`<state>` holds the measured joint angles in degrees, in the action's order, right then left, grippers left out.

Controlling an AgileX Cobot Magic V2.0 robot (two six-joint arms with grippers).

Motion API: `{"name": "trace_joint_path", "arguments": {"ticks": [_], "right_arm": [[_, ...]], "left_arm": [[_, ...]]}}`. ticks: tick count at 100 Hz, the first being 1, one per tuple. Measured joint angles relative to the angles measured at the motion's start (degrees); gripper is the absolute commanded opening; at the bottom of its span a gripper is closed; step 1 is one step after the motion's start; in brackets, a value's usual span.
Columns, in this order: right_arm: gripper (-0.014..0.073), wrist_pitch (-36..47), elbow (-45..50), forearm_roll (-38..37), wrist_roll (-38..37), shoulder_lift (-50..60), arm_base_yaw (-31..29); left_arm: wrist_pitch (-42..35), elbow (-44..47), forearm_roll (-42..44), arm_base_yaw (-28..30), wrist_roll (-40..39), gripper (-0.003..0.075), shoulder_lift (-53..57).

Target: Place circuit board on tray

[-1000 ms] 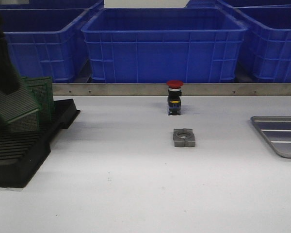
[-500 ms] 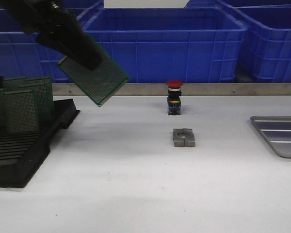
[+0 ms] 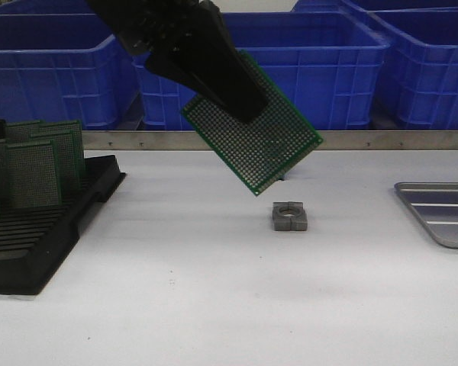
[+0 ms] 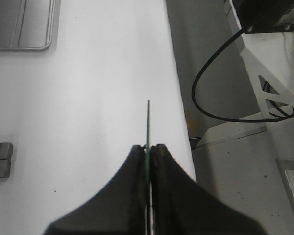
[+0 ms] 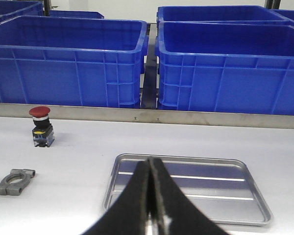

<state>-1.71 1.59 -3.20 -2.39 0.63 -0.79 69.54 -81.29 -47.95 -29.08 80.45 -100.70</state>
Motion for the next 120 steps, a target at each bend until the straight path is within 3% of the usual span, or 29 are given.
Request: {"name": "trace_joint_path", "arguments": {"ticks": [9,29,63,75,87,94,106,120], "right_arm": [[-0.0062,-3.2,-1.2,0.0,-0.4,0.0,0.0],[-0.0062,-18.5,-11.2,0.1,-0.4,-3.6,0.0],[-0.0047,-35.8,-26.4,2.4,-0.6,-25.4,0.0],[0.0096,-37.5,-30.5,5.6,-0.6,-33.4,0.0],[0.0411,-37.6,-33.9,12.3,1.3,-40.4,0.0],[0.0548,-37.6,-35.6,17.8,4.8,-43.9,0.0],[0.058,-37.8,-37.9,28.5,15.8,-49.2,0.0],[0.0566,-39.7,-39.5,42.4,37.1,-54.7,0.8]], "left_arm": [[0.0,0.0,0.0,-0.2,0.0,-0.002,0.0],[-0.2,0.0,0.0,-0.2,0.0,-0.002,0.0],[-0.2,0.0,0.0,-0.2,0.0,-0.002,0.0],[-0.2,0.0,0.0,-0.2,0.0,-0.002,0.0],[-0.2,0.0,0.0,-0.2,0.0,-0.002,0.0],[-0.2,0.0,0.0,-0.2,0.0,-0.002,0.0],[-0.2,0.0,0.0,-0.2,0.0,-0.002,0.0],[-0.2,0.0,0.0,-0.2,0.0,-0.002,0.0]]}}
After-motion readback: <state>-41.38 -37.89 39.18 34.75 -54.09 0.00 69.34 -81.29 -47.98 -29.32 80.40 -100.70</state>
